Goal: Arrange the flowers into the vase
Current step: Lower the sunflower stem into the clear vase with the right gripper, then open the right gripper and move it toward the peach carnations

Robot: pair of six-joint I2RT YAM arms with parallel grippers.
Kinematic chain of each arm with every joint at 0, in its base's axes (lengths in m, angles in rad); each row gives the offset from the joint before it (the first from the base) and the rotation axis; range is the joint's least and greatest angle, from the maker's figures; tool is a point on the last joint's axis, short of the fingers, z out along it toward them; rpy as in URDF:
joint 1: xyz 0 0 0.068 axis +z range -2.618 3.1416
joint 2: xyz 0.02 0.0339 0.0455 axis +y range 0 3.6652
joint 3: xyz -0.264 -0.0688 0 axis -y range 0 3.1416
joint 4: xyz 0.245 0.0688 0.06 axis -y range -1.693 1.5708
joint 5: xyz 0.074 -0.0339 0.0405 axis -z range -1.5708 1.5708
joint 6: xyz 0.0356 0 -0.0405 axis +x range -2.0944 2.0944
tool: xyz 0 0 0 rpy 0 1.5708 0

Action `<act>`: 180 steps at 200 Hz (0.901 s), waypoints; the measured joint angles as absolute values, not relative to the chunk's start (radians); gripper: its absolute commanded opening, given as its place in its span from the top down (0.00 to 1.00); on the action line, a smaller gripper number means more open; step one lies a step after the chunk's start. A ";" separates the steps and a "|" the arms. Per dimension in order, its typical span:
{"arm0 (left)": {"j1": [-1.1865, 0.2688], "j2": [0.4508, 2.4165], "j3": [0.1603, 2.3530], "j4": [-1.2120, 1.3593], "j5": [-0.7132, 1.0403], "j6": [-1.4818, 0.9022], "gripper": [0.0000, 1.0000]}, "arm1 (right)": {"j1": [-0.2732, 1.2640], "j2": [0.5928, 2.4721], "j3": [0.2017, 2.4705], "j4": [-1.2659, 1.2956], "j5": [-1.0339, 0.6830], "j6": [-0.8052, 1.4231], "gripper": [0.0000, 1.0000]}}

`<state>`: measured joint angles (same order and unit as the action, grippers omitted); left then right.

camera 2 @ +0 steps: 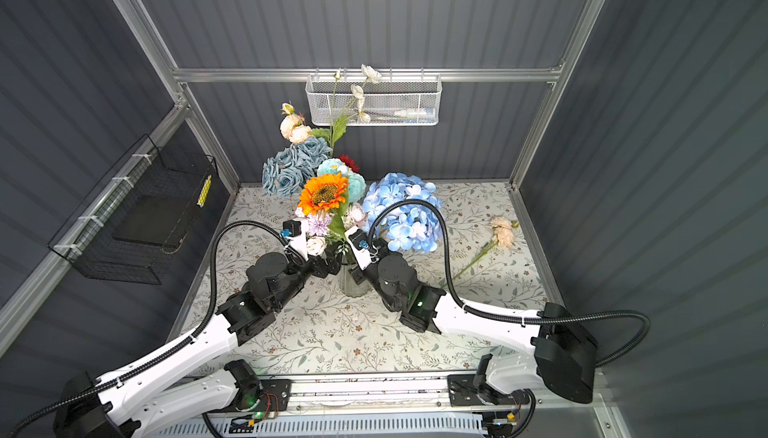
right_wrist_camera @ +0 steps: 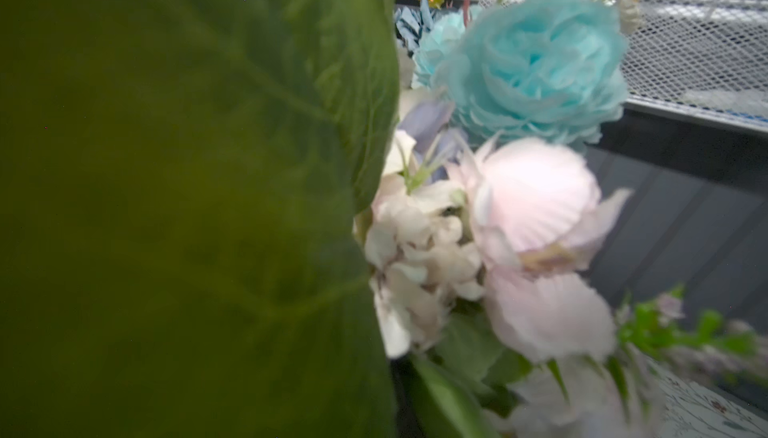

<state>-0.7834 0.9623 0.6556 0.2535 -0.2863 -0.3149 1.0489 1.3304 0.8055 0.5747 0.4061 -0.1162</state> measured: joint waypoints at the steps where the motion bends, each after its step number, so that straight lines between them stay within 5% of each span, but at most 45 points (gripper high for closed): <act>1: -0.783 0.963 0.656 0.254 -0.286 -0.315 0.01 | 1.047 1.331 0.804 0.575 0.407 -0.113 1.00; 55: -0.783 0.973 0.656 0.255 -0.275 -0.326 0.01 | 1.036 1.293 0.787 0.506 0.403 -0.060 0.68; 180: -0.783 1.008 0.656 0.277 -0.275 -0.353 0.00 | 1.052 0.996 0.871 0.121 0.253 0.038 0.36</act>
<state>-0.7834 1.0084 0.6556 0.2771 -0.2752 -0.3534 1.0519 0.9962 0.8715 0.1215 0.2535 0.0383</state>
